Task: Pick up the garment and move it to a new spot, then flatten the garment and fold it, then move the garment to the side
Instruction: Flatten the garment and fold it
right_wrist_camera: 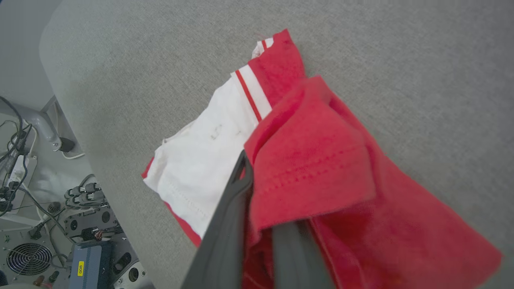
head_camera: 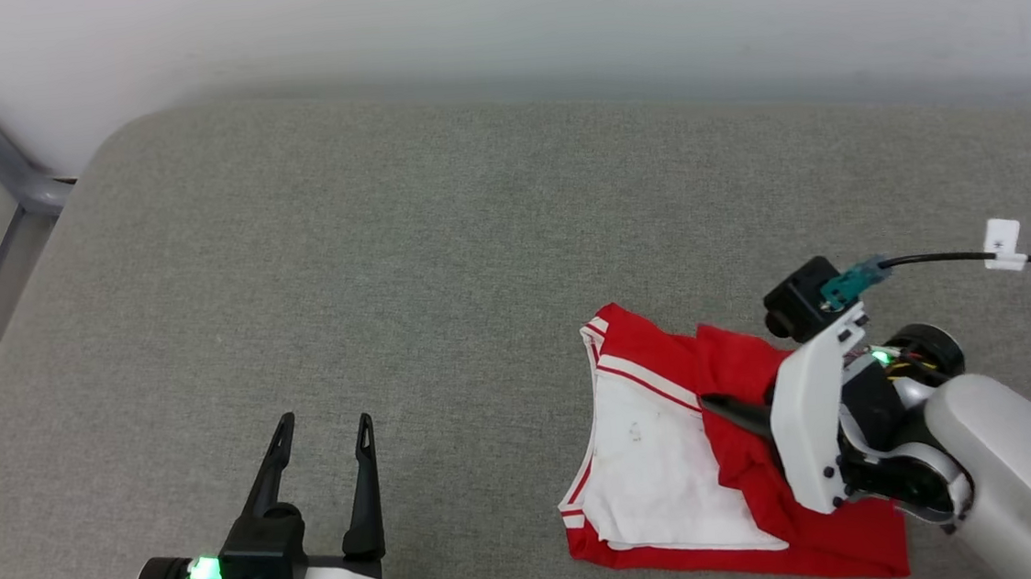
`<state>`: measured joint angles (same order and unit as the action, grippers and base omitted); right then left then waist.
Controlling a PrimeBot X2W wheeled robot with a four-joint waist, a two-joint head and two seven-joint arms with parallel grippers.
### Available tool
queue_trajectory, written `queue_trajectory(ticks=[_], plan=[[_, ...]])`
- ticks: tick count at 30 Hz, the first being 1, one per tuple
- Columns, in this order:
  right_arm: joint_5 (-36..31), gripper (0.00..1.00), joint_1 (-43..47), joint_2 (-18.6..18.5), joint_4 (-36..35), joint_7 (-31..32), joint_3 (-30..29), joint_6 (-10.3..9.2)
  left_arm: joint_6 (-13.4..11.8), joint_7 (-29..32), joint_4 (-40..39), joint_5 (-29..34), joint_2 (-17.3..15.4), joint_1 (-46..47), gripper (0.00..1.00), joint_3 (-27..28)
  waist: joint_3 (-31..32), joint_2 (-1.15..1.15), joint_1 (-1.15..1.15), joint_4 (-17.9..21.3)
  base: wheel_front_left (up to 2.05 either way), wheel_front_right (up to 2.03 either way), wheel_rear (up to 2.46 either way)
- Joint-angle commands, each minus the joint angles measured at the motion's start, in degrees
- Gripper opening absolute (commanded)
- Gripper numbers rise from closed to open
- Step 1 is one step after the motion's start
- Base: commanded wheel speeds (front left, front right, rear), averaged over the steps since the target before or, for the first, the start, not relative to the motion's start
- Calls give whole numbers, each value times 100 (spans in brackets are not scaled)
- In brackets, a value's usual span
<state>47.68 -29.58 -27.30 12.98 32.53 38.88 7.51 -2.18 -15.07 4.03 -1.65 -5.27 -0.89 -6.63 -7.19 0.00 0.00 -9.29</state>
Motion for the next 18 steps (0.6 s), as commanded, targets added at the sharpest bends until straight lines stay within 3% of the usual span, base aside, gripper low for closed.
queue_trajectory(ticks=[1,7,13,14,16,18], plan=[[-41,0,-178,120,135,-88,148,-5,11,-13,-3,48,16,73,100,-15,-60,0,0,-51,0,0,0],[-335,0,-623,424,930,-449,740,-5,10,-13,32,50,83,168,100,-73,-169,0,0,-172,0,0,0],[-209,0,-638,543,1548,-764,1031,-5,-16,-13,54,23,123,186,100,-57,-196,0,0,-231,0,0,0],[-192,17,-638,538,1575,-852,1048,-5,-18,-13,55,22,125,168,100,-40,-189,0,0,-221,0,0,0],[-171,100,-646,465,1531,-1038,1118,-5,-22,-13,69,21,125,117,100,-7,-154,0,0,-195,0,0,0],[-177,100,-659,358,1403,-1351,1110,-5,-32,-13,80,32,127,82,100,21,-98,0,0,-142,0,0,0]])
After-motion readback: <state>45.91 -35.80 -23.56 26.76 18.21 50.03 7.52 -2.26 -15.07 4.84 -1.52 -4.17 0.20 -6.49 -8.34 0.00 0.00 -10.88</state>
